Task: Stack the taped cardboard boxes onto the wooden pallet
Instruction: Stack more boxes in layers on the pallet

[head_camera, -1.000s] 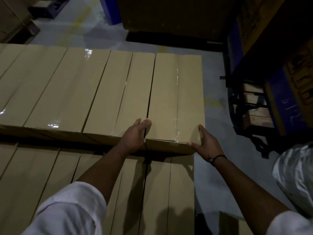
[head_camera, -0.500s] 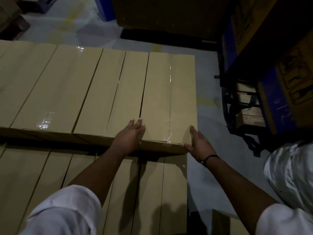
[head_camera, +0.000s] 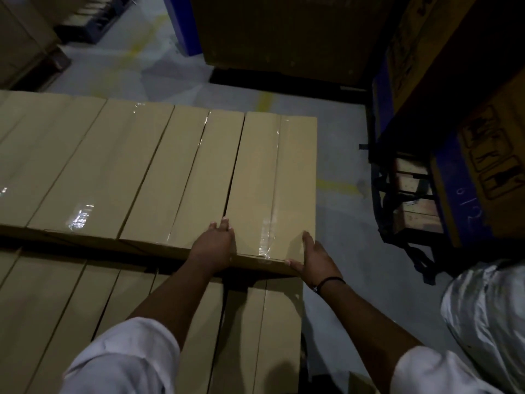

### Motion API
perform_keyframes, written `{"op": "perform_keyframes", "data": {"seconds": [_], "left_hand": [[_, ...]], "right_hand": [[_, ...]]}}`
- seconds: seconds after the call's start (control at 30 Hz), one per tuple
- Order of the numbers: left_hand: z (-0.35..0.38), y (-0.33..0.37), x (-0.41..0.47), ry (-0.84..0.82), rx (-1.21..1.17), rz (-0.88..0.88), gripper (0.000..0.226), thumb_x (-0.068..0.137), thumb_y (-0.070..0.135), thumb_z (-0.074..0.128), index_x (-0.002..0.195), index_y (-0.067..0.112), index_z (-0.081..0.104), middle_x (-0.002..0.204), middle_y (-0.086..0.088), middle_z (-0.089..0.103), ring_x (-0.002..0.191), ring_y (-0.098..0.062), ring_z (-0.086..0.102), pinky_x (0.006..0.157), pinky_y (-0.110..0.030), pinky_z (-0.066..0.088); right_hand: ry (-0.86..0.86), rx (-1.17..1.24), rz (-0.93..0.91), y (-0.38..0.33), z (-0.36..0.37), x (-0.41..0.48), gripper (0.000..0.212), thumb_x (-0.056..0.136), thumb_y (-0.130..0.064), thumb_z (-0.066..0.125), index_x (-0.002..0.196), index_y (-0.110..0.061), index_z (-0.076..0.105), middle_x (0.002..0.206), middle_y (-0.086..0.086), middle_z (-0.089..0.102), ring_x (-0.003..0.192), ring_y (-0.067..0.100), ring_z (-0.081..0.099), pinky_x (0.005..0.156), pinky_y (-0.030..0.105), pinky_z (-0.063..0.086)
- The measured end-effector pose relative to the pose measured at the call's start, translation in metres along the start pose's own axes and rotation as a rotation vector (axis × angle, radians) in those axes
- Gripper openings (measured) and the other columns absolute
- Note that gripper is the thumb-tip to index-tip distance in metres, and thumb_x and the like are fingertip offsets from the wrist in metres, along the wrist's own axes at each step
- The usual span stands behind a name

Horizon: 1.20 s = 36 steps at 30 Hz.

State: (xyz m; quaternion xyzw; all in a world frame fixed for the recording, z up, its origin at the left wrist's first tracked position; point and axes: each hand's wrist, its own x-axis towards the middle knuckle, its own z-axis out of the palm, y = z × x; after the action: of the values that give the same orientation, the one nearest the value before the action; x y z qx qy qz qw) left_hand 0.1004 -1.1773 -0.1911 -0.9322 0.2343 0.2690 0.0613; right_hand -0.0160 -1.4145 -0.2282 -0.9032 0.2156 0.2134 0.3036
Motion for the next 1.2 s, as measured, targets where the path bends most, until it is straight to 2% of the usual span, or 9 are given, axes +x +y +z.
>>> {"op": "perform_keyframes", "data": {"seconds": [0.13, 0.33, 0.53, 0.63, 0.7, 0.77, 0.9, 1.03, 1.2], "left_hand": [[-0.01, 0.024, -0.024, -0.029, -0.011, -0.052, 0.087, 0.091, 0.042, 0.068, 0.158, 0.012, 0.023, 0.169, -0.016, 0.002, 0.154, -0.041, 0.009, 0.124, -0.055, 0.018], [0.004, 0.046, -0.104, 0.163, -0.466, -0.073, 0.067, 0.094, 0.044, 0.065, 0.153, 0.022, 0.042, 0.168, -0.01, 0.019, 0.153, -0.034, 0.02, 0.123, -0.049, 0.025], [0.036, 0.038, -0.205, 0.228, -0.6, -0.021, 0.056, 0.093, 0.046, 0.067, 0.143, 0.026, 0.055, 0.163, -0.005, 0.033, 0.148, -0.029, 0.034, 0.116, -0.048, 0.038], [0.05, 0.031, -0.252, 0.289, -0.686, 0.016, 0.049, 0.091, 0.045, 0.07, 0.135, 0.025, 0.062, 0.151, -0.002, 0.052, 0.136, -0.018, 0.05, 0.105, -0.031, 0.044], [0.055, 0.031, -0.279, 0.306, -0.697, 0.042, 0.045, 0.093, 0.044, 0.069, 0.133, 0.024, 0.064, 0.14, 0.003, 0.061, 0.128, -0.014, 0.056, 0.094, -0.021, 0.04], [0.061, 0.032, -0.298, 0.308, -0.698, 0.067, 0.043, 0.093, 0.044, 0.069, 0.131, 0.024, 0.066, 0.136, 0.005, 0.064, 0.125, -0.013, 0.058, 0.091, -0.02, 0.039], [0.067, 0.041, -0.325, 0.312, -0.684, 0.102, 0.04, 0.093, 0.043, 0.07, 0.127, 0.023, 0.069, 0.133, 0.006, 0.066, 0.125, -0.012, 0.059, 0.093, -0.021, 0.041], [0.07, 0.062, -0.341, 0.309, -0.643, 0.179, 0.038, 0.092, 0.045, 0.069, 0.125, 0.025, 0.071, 0.13, 0.01, 0.068, 0.124, -0.009, 0.06, 0.096, -0.022, 0.042], [0.073, 0.103, -0.355, 0.273, -0.594, 0.274, 0.038, 0.092, 0.048, 0.068, 0.123, 0.027, 0.071, 0.128, 0.012, 0.069, 0.12, -0.007, 0.061, 0.093, -0.019, 0.042]], "right_hand": [[0.02, -0.044, -0.013, -0.008, -0.01, -0.019, 0.077, 0.097, -0.048, 0.057, 0.157, -0.018, 0.02, 0.158, 0.019, 0.024, 0.141, 0.037, 0.036, 0.113, 0.038, 0.036], [0.068, -0.006, -0.08, -0.011, -0.023, -0.084, 0.066, 0.099, -0.047, 0.055, 0.154, -0.017, 0.034, 0.164, 0.012, 0.02, 0.148, 0.028, 0.027, 0.119, 0.035, 0.028], [0.216, 0.057, -0.12, -0.016, -0.01, -0.189, 0.056, 0.097, -0.042, 0.061, 0.142, -0.01, 0.052, 0.147, 0.013, 0.048, 0.135, 0.027, 0.046, 0.114, 0.034, 0.036], [0.264, 0.057, -0.118, -0.017, 0.011, -0.241, 0.05, 0.097, -0.037, 0.063, 0.137, -0.009, 0.057, 0.142, 0.013, 0.053, 0.128, 0.025, 0.051, 0.111, 0.031, 0.038], [0.255, 0.054, -0.106, -0.016, 0.028, -0.268, 0.049, 0.097, -0.04, 0.062, 0.135, -0.009, 0.058, 0.139, 0.011, 0.055, 0.124, 0.024, 0.053, 0.109, 0.032, 0.04], [0.254, 0.034, -0.107, -0.016, 0.043, -0.289, 0.049, 0.097, -0.043, 0.06, 0.134, -0.011, 0.058, 0.137, 0.009, 0.055, 0.123, 0.023, 0.052, 0.107, 0.034, 0.042], [0.285, 0.03, -0.13, -0.018, 0.059, -0.323, 0.048, 0.097, -0.046, 0.058, 0.134, -0.015, 0.058, 0.137, 0.003, 0.054, 0.125, 0.022, 0.052, 0.107, 0.036, 0.043], [0.338, 0.038, -0.129, -0.01, 0.058, -0.35, 0.046, 0.098, -0.042, 0.059, 0.133, -0.012, 0.06, 0.135, 0.007, 0.056, 0.123, 0.024, 0.053, 0.106, 0.037, 0.044], [0.457, 0.064, -0.058, 0.032, 0.054, -0.386, 0.047, 0.099, -0.041, 0.058, 0.138, -0.013, 0.057, 0.143, 0.007, 0.053, 0.13, 0.026, 0.049, 0.109, 0.032, 0.037]]}}
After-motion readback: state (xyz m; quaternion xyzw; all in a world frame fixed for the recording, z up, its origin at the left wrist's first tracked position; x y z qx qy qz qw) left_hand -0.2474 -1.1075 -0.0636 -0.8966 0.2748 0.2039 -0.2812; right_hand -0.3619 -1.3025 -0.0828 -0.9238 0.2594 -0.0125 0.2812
